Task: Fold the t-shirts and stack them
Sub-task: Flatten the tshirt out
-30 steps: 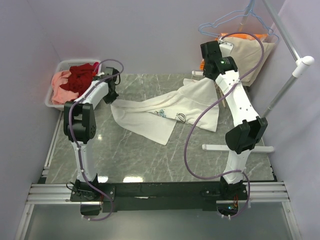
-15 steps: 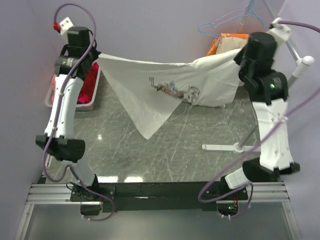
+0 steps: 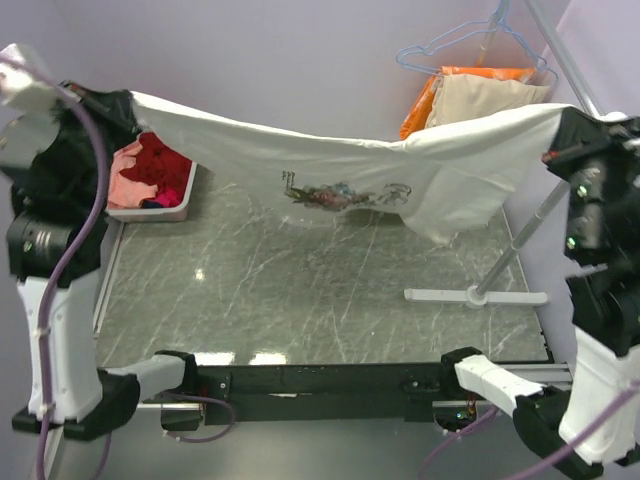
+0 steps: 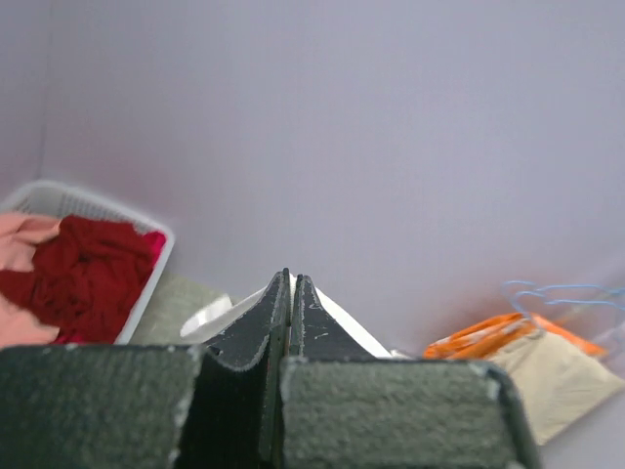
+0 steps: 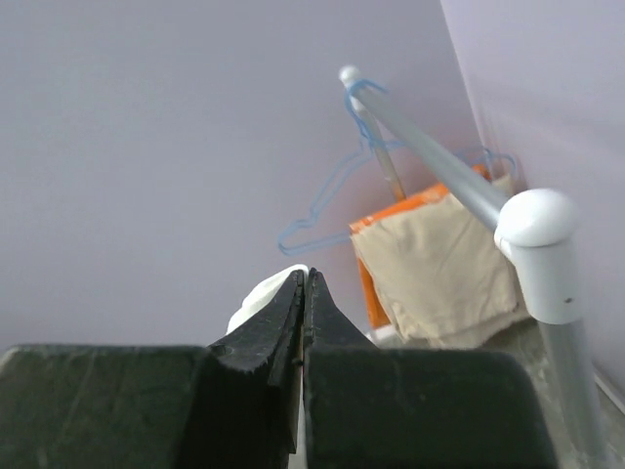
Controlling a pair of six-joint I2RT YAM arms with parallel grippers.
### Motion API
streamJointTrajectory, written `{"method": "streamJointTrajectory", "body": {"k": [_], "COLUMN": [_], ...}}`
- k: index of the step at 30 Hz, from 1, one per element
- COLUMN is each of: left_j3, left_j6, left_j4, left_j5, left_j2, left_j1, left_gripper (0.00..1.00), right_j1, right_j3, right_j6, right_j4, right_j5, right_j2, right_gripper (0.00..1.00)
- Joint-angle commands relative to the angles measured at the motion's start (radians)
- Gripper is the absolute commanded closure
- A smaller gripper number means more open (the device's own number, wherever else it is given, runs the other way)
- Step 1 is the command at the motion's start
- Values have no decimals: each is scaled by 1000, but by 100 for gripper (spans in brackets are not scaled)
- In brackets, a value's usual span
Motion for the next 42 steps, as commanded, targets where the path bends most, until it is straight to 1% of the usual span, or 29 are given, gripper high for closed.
{"method": "streamJointTrajectory", "body": {"k": [1,5,7,9,12,13,18,22,28,31,35,38,41,42], "left_j3": [-30,-72,-87,-83,-63,-55,-6,58,180,233,244,227,169,137], "left_j6": [59,76,83,83,51,40,-30,-55,-65,-59,-36,-7,23,30], "left_j4": [92,123,155,172,178,178,167,166,161,152,161,161,176,181], "left_j5": [76,73,48,-10,-71,-79,-121,-127,-113,-111,-130,-162,-182,-188], "left_j2": [-104,-184,-193,-178,-107,-65,83,205,324,345,319,264,168,114], "left_j1": [5,5,5,5,5,7,5,5,5,5,5,5,5,5], "left_gripper": [99,99,99,99,99,99,99,99,99,99,99,99,99,99], "right_j1": [-8,-8,-8,-8,-8,-8,-8,-8,-6,-6,-5,-6,-5,-6], "right_j3": [5,-30,-39,-38,11,22,85,165,321,364,361,320,228,202], "right_j6": [-49,-49,-48,-56,-72,-76,-96,-117,-141,-145,-165,-182,-196,-196], "right_j4": [139,196,234,251,244,235,233,228,218,219,235,248,279,294], "right_j5": [-118,-188,-201,-199,-184,-178,-135,-148,-175,-198,-213,-219,-228,-233], "right_j2": [-97,-168,-171,-140,-39,14,176,317,444,458,420,350,233,172], "right_gripper": [100,100,100,100,100,100,100,100,100,100,100,100,100,100]}}
